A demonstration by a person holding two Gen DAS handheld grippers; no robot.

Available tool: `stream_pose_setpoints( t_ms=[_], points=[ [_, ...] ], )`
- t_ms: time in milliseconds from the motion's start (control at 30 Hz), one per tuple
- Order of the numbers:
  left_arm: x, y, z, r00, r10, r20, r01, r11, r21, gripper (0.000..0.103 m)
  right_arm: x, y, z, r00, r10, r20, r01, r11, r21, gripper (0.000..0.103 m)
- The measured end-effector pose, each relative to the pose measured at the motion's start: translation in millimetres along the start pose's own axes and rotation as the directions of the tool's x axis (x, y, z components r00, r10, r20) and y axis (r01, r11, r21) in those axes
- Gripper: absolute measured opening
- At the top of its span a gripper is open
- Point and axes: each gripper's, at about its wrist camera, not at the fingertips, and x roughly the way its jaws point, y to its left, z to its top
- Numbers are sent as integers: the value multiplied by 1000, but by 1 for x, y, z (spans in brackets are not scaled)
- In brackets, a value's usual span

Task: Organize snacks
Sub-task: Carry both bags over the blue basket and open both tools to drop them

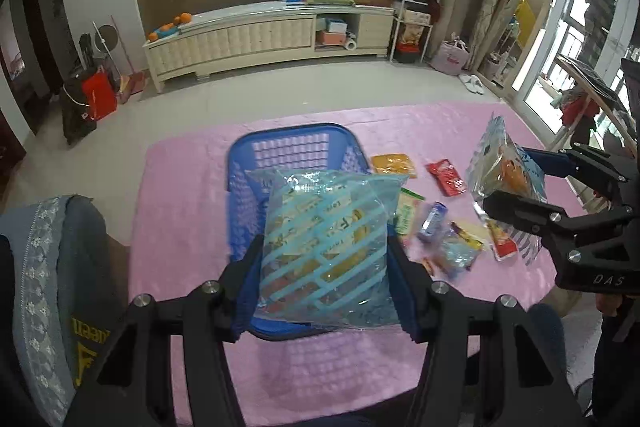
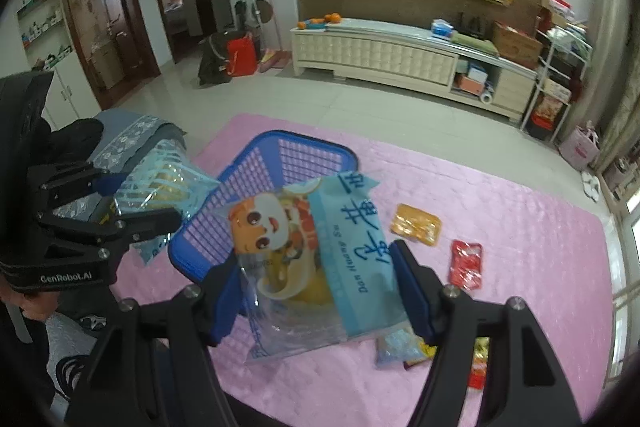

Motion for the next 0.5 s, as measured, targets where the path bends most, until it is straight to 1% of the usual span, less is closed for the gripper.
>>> stream_pose_setpoints(
  t_ms=[133, 333, 500],
  points=[
    [11, 23, 7, 1000, 12, -9, -12, 1000, -14, 54, 25, 14, 14, 1000, 1, -24, -2, 1000, -31, 73],
    [41, 53, 18, 1000, -8, -28, 7, 999, -44, 55, 67, 24, 35, 998, 0, -62, -5, 997, -74, 73],
    [69, 63, 30, 999, -17, -48, 15, 998, -59, 55, 88, 25, 47, 996, -13, -83, 5, 996, -94, 73]
  ],
)
